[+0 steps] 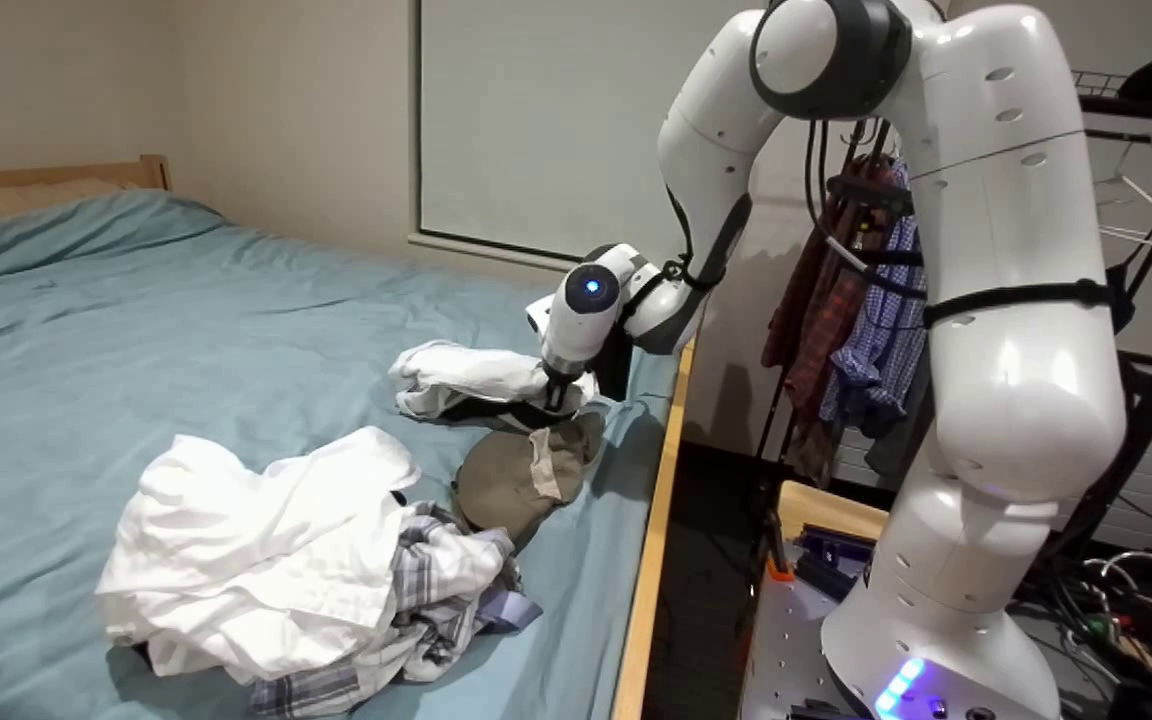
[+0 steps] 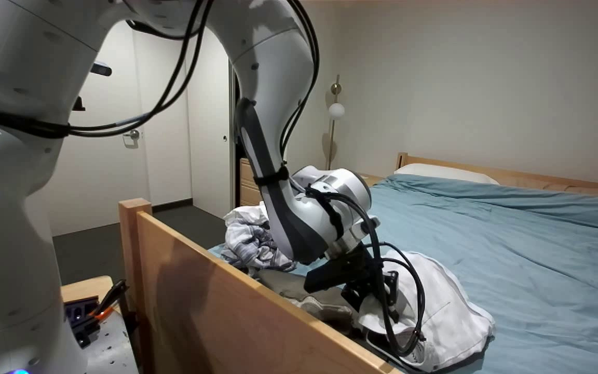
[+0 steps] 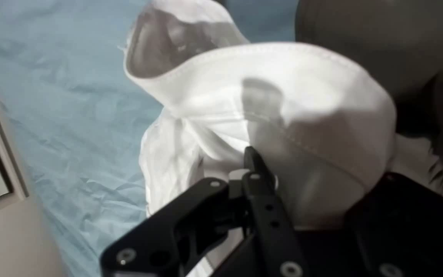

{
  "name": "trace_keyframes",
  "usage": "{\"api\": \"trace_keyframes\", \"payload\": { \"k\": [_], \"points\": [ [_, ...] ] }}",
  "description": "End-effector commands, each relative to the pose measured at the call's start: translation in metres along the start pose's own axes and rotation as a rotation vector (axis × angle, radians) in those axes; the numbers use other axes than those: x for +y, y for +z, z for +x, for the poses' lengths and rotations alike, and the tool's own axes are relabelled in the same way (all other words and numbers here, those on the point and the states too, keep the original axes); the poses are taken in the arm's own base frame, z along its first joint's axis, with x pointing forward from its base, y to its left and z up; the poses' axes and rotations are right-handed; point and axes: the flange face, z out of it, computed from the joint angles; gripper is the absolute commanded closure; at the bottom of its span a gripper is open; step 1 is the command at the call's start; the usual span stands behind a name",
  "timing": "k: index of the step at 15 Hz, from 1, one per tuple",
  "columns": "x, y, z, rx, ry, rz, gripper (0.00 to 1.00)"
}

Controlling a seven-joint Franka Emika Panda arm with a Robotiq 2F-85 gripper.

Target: Move the rightmost white object and put it on top of the rightmost black object on the bed

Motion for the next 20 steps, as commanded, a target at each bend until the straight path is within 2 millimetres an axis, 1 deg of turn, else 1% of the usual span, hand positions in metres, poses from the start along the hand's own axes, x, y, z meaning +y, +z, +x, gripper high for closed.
{"api": "trace_keyframes", "payload": {
  "k": [1, 3, 4, 5, 6, 7, 11, 12, 13, 15, 17, 20],
  "points": [
    [-0.008, -0.015, -0.038, -0.045, -0.119, 0.118, 0.90],
    [-0.014, -0.019, -0.046, -0.030, -0.182, 0.183, 0.90],
    [-0.015, -0.023, -0.042, -0.002, -0.204, 0.216, 0.56],
    [-0.020, -0.026, -0.043, 0.012, -0.230, 0.244, 0.54],
    [-0.024, -0.030, -0.044, 0.029, -0.257, 0.273, 0.49],
    [-0.029, -0.033, -0.046, 0.043, -0.281, 0.302, 0.43],
    [-0.058, -0.040, -0.065, 0.053, -0.377, 0.410, 0.18],
    [-0.064, -0.044, -0.070, 0.057, -0.398, 0.434, 0.10],
    [-0.071, -0.047, -0.072, 0.062, -0.419, 0.457, 0.05],
    [-0.080, -0.056, -0.067, 0.084, -0.456, 0.494, 0.00],
    [-0.095, -0.062, -0.059, 0.101, -0.482, 0.551, 0.00],
    [-0.112, -0.065, -0.043, 0.121, -0.491, 0.655, 0.00]
  ]
}}
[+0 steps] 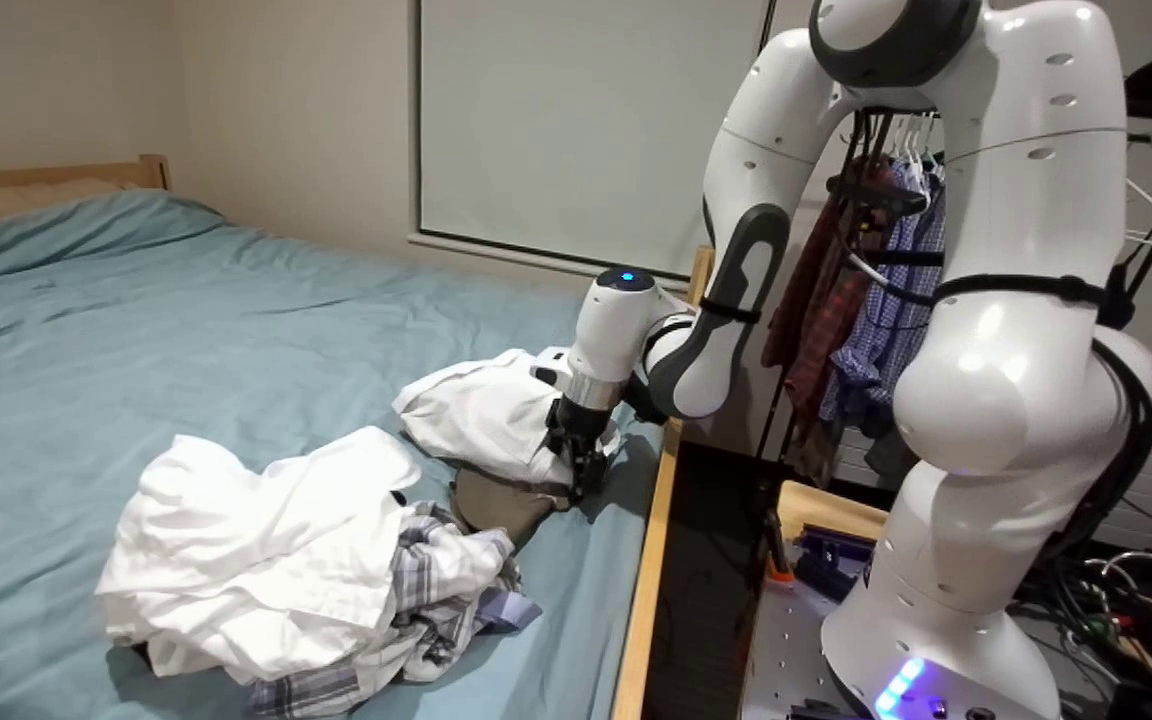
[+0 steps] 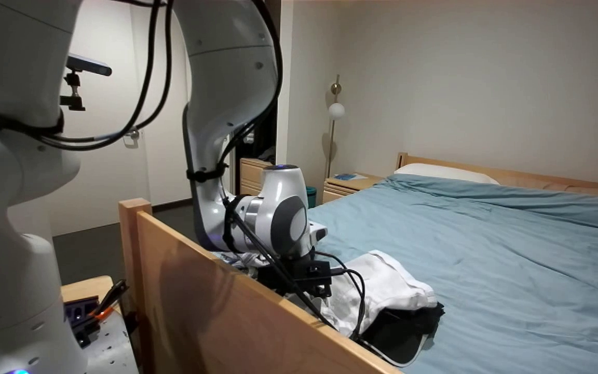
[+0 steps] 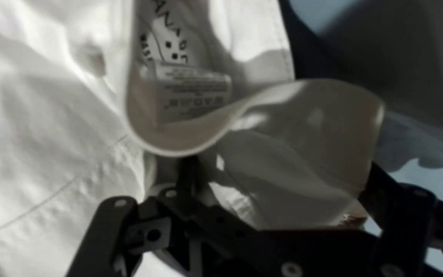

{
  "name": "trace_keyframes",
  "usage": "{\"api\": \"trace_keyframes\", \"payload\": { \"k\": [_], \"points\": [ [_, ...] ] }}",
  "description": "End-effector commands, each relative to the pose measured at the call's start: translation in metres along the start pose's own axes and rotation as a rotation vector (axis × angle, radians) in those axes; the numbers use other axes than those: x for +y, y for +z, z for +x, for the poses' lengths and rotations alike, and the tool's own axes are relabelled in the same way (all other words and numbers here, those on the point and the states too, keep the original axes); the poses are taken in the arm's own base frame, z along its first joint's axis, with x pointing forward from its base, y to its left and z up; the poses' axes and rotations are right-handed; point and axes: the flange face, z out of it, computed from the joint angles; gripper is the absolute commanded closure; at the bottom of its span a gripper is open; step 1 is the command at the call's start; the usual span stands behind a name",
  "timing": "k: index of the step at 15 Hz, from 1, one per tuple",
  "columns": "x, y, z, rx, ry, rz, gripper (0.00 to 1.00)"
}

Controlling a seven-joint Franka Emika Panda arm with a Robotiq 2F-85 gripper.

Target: Move the rightmost white object and put it on top of the rightmost black object on the bed

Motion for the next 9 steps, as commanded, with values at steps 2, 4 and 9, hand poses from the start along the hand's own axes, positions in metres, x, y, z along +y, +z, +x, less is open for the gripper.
{"api": "trace_keyframes", "payload": {
  "k": [2, 4, 9],
  "points": [
    [0.003, -0.005, 0.014, 0.046, 0.053, 0.136, 0.00],
    [0.034, -0.025, 0.026, 0.077, 0.156, 0.155, 0.00],
    [0.119, -0.102, 0.040, 0.140, 0.431, 0.187, 0.00]
  ]
}}
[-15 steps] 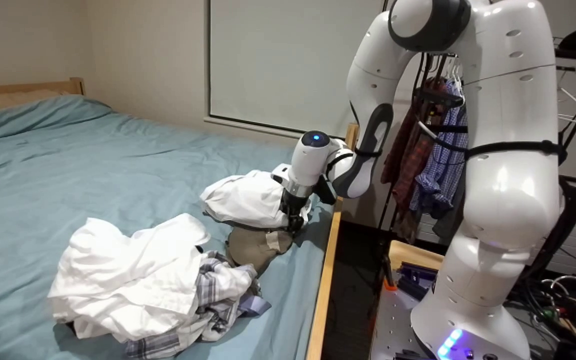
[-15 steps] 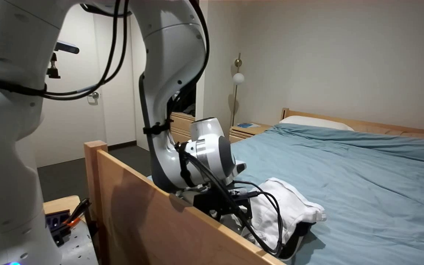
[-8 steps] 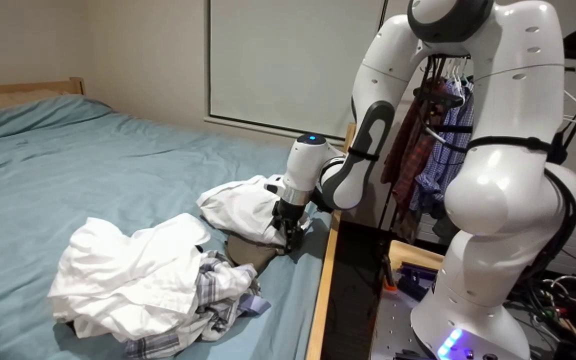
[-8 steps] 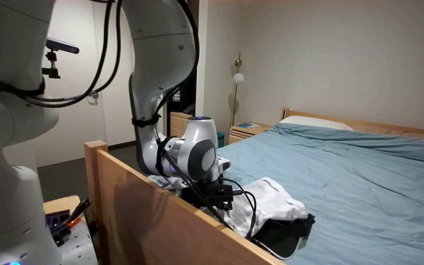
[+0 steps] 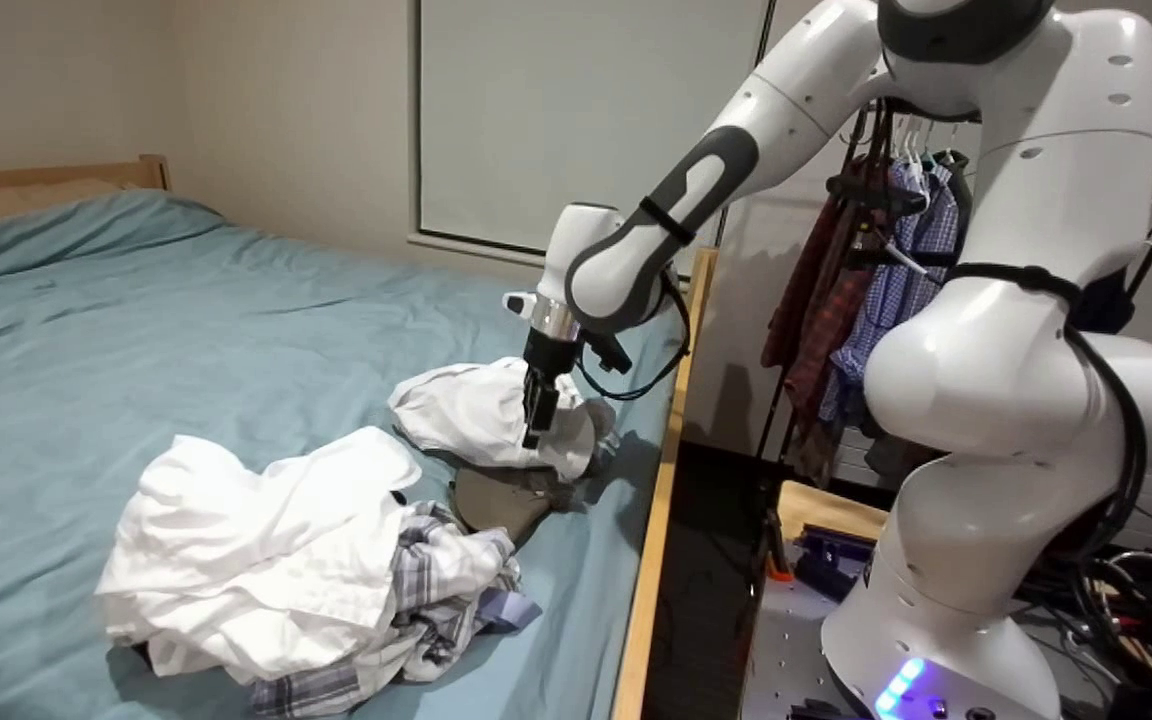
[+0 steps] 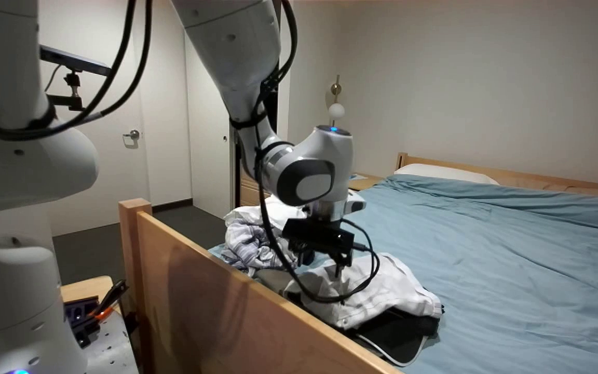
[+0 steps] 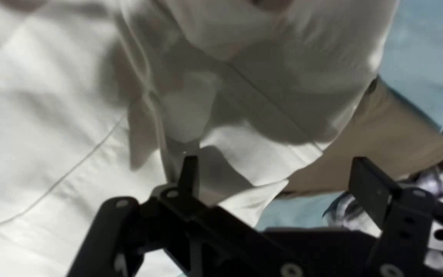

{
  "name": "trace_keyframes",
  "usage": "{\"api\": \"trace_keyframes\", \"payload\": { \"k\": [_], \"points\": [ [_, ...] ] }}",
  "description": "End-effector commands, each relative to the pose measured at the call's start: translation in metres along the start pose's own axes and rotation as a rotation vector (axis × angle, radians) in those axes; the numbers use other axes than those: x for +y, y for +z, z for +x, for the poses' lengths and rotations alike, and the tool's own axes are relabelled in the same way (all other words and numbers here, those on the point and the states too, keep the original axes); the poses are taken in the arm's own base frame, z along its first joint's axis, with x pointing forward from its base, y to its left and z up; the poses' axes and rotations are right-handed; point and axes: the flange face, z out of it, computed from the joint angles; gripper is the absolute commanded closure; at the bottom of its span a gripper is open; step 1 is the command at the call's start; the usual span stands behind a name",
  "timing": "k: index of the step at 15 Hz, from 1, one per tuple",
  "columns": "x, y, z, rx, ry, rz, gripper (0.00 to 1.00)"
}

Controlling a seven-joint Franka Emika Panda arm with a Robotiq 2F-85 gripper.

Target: Move the rightmost white object and put it on top of the rightmost black object on the bed

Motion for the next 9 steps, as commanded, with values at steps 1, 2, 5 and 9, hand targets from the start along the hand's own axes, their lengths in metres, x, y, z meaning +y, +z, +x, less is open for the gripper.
{"api": "trace_keyframes", "payload": {
  "k": [1, 2, 5, 9],
  "points": [
    [0.037, -0.060, 0.025, 0.056, 0.135, 0.005, 0.00],
    [0.046, -0.074, 0.028, 0.073, 0.185, 0.002, 0.00],
    [0.062, -0.113, 0.023, 0.055, 0.307, -0.046, 0.00],
    [0.074, -0.137, 0.007, 0.021, 0.371, -0.038, 0.00]
  ]
}}
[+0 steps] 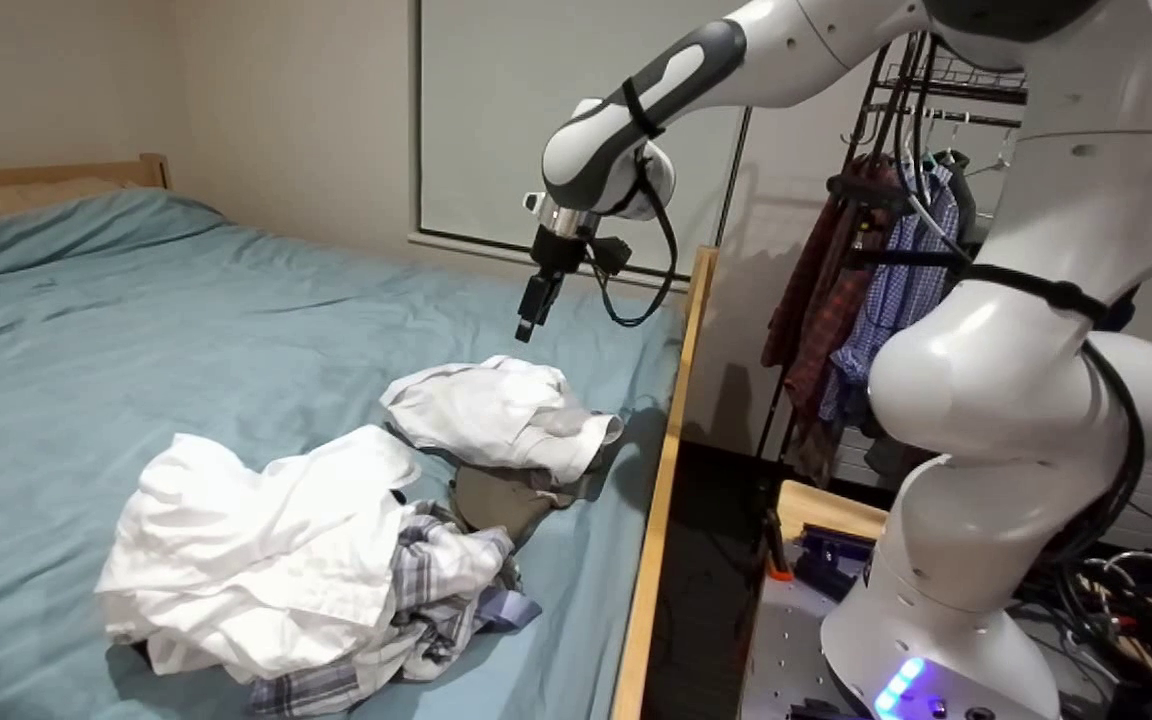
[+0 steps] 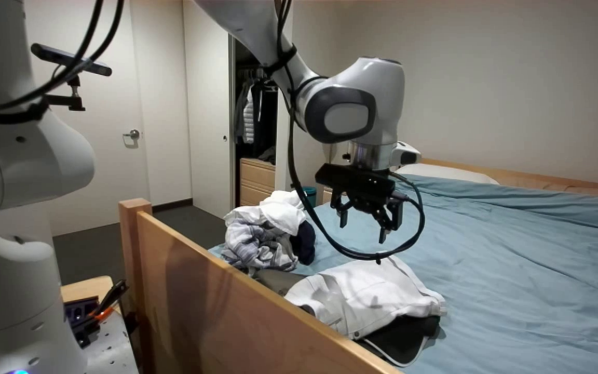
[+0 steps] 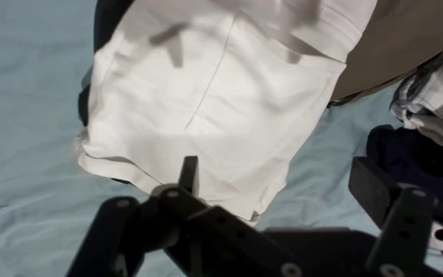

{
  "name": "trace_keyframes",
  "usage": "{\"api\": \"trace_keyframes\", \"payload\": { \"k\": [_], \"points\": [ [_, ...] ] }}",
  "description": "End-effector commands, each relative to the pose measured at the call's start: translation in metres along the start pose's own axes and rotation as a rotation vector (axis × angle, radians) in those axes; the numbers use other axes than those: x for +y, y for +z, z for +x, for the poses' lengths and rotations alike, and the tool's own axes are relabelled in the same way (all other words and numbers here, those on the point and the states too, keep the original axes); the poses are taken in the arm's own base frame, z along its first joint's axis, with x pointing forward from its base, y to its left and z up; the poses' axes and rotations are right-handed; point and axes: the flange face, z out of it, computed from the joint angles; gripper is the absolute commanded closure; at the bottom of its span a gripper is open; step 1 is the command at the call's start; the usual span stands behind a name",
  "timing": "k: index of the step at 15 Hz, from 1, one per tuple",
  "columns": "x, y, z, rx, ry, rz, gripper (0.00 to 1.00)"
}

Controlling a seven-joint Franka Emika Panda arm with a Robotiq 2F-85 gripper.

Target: Move the rightmost white object and put it on top of the rightmost black object on the bed

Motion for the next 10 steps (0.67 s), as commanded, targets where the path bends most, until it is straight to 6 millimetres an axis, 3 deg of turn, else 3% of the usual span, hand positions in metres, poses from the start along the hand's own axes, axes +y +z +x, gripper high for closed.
{"api": "trace_keyframes", "payload": {
  "k": [1, 6, 7, 10],
  "points": [
    [0.003, -0.021, -0.009, -0.030, 0.062, 0.019, 0.00],
    [-0.034, -0.041, -0.004, 0.005, -0.060, 0.106, 0.00],
    [-0.018, -0.029, -0.001, -0.013, -0.004, 0.068, 0.00],
    [-0.036, -0.038, 0.006, -0.003, -0.042, 0.083, 0.00]
  ]
}}
